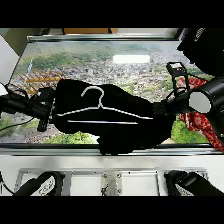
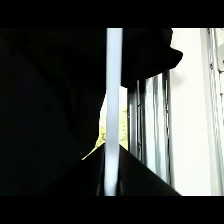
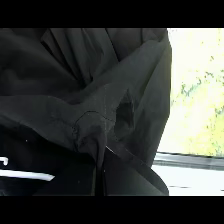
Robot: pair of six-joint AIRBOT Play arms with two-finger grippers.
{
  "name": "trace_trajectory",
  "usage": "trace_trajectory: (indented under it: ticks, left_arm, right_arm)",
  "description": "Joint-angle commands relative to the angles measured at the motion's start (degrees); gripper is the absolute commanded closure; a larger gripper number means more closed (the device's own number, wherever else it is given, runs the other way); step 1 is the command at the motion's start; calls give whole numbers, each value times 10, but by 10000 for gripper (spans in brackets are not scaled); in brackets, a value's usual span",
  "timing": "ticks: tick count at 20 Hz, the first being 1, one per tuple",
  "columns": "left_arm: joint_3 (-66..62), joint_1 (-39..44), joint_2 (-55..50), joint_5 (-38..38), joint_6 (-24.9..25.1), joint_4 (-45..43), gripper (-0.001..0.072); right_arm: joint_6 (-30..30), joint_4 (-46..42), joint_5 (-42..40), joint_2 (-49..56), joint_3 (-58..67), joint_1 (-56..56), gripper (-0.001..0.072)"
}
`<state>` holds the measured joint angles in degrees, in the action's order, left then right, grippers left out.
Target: Fold the clothes and pants, and hang the long-sleeved shirts on hangers.
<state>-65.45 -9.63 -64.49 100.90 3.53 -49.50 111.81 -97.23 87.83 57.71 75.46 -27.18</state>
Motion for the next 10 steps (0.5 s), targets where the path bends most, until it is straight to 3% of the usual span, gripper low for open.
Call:
trace_trajectory:
  ticks: [1, 4, 10]
  left_arm:
    - [-43, 8, -41, 19, 1, 3, 690]
    - [-41, 28, -63, 26, 1, 16, 691]
    - [40, 54, -66, -41, 1, 55, 691]
  right_arm:
    - [0, 0, 0, 0, 0, -1, 694]
    - [0, 0, 0, 1, 0, -1, 694]
    - [0, 0, 0, 1, 0, -1, 693]
